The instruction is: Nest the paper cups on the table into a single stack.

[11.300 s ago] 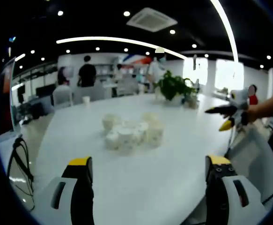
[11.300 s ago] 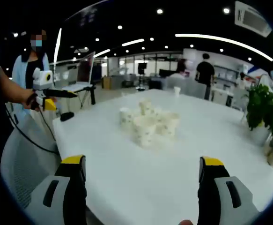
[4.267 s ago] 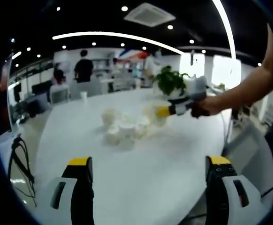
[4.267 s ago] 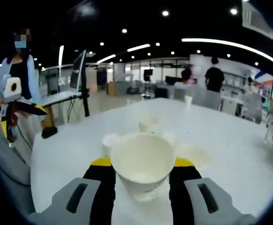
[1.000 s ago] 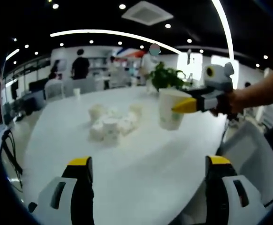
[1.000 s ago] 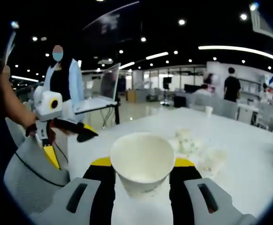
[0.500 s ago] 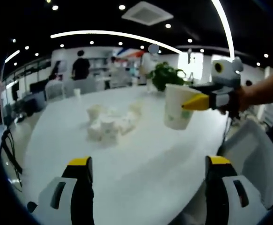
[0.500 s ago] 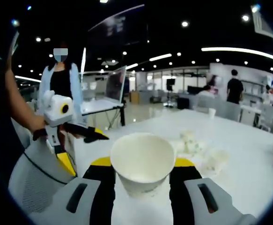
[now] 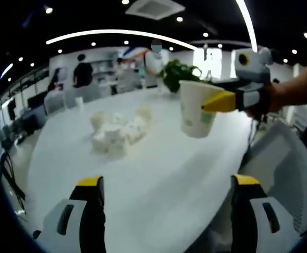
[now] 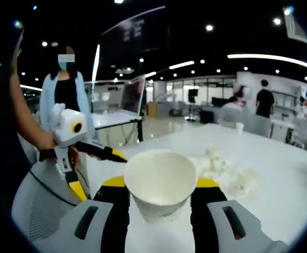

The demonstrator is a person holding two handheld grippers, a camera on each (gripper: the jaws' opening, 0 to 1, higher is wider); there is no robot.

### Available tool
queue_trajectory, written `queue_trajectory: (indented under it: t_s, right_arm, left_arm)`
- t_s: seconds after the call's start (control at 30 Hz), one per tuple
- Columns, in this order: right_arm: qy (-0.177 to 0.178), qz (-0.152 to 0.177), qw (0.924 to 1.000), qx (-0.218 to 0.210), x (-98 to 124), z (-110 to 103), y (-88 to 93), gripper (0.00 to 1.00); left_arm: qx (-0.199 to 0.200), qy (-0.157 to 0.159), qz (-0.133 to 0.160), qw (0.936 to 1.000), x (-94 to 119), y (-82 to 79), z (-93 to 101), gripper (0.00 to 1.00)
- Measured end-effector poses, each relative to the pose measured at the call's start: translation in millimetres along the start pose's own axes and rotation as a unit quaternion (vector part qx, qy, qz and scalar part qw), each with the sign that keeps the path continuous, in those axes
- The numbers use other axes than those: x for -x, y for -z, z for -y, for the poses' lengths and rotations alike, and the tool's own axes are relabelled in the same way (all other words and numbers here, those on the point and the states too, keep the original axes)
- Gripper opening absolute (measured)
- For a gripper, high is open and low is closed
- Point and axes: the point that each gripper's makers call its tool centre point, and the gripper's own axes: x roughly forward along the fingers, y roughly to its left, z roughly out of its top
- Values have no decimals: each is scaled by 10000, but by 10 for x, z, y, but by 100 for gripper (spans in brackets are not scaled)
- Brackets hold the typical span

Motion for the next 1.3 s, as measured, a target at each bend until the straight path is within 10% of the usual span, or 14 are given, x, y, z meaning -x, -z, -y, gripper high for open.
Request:
queue_trajectory:
  t_s: [0.3,1.3]
  right_arm:
    - [-43,-6,9999,119,-11,-75,25,42]
    - [-175,-813,9964,-176,-371,-95,1180,41]
  left_arm:
    - [62,-92,-21,9999,17,29,-47,98]
    - [140,39,-32,9999,-15,38,12,96]
